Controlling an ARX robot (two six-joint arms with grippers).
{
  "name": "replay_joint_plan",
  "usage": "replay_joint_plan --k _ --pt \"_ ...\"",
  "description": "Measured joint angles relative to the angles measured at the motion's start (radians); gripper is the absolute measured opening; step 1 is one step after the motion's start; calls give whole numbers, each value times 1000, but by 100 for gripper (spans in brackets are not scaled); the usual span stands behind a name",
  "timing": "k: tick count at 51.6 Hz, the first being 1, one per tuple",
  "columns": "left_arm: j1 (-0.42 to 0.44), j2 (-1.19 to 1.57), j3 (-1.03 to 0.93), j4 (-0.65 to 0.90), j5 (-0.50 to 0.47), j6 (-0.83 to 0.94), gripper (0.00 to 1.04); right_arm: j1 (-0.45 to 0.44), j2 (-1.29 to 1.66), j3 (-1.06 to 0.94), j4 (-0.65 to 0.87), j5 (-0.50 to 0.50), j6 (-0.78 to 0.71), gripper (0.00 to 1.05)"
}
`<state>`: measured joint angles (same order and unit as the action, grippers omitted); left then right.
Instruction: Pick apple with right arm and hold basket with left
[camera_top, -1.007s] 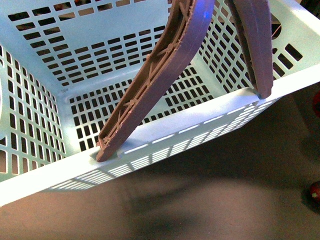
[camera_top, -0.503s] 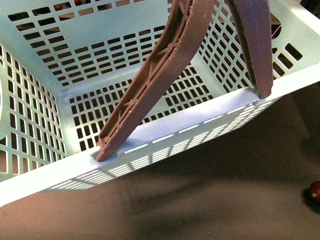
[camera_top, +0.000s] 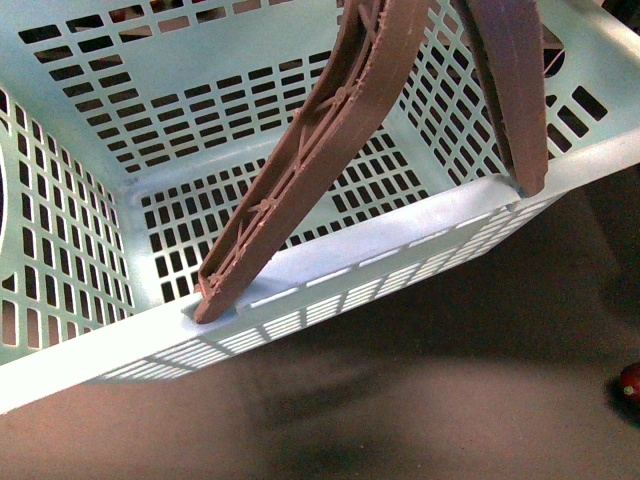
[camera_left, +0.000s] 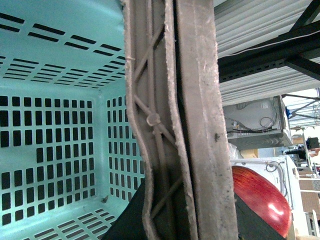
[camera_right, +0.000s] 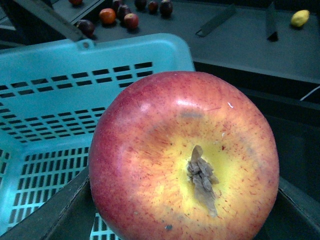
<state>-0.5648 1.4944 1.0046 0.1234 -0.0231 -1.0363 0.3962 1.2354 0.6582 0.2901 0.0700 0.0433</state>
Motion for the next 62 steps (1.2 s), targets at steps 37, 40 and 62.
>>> replay_joint_plan --k 37,40,62 --pt "1 5 -2 0 -3 13 16 -50 -79 -9 -49 86 155 96" --pt "1 5 -2 0 -4 17 16 -87 -154 -33 -92 140 166 96" --pt "-2 5 -2 0 -4 8 16 -226 -401 -328 216 92 -6 57"
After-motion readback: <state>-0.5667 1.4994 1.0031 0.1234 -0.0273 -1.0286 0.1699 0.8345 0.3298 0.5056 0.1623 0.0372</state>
